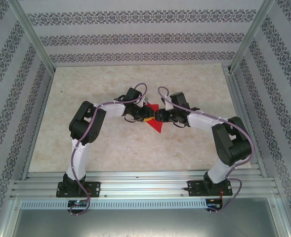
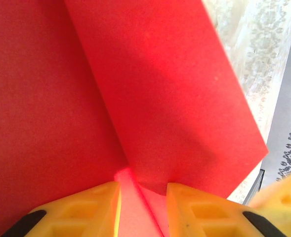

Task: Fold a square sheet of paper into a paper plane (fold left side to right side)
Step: Fourth fold the wing at the center of the table.

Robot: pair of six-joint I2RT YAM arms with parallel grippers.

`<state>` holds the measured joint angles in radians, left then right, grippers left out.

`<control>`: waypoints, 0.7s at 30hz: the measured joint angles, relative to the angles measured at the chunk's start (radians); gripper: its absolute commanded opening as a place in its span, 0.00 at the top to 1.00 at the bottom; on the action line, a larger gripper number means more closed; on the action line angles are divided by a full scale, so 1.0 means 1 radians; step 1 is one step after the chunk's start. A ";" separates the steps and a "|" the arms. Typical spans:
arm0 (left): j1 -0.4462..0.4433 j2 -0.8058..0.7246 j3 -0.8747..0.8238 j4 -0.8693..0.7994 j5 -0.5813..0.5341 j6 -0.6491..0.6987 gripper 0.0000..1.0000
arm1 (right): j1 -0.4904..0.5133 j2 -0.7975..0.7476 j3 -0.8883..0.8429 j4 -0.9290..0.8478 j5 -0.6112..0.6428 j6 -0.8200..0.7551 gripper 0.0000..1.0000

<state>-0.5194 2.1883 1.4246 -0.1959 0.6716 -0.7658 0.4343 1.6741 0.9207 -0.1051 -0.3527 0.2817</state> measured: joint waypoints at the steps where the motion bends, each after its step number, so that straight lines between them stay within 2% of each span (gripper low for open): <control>1: 0.000 0.000 0.000 0.000 0.000 0.000 0.68 | 0.022 -0.008 -0.003 -0.004 0.032 -0.008 0.61; 6: 0.000 0.000 0.000 0.000 0.000 0.000 0.68 | 0.117 -0.008 -0.021 -0.053 0.182 -0.031 0.60; 11: 0.000 0.000 0.000 0.000 0.000 0.000 0.68 | 0.135 0.021 -0.021 -0.078 0.268 -0.047 0.60; 21: 0.000 0.000 0.000 0.000 0.000 0.000 0.68 | 0.148 0.064 -0.020 -0.108 0.311 -0.049 0.65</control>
<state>-0.5194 2.1883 1.4246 -0.1959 0.6716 -0.7654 0.5819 1.7386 0.9005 -0.2134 -0.0414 0.2329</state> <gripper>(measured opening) 0.319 0.366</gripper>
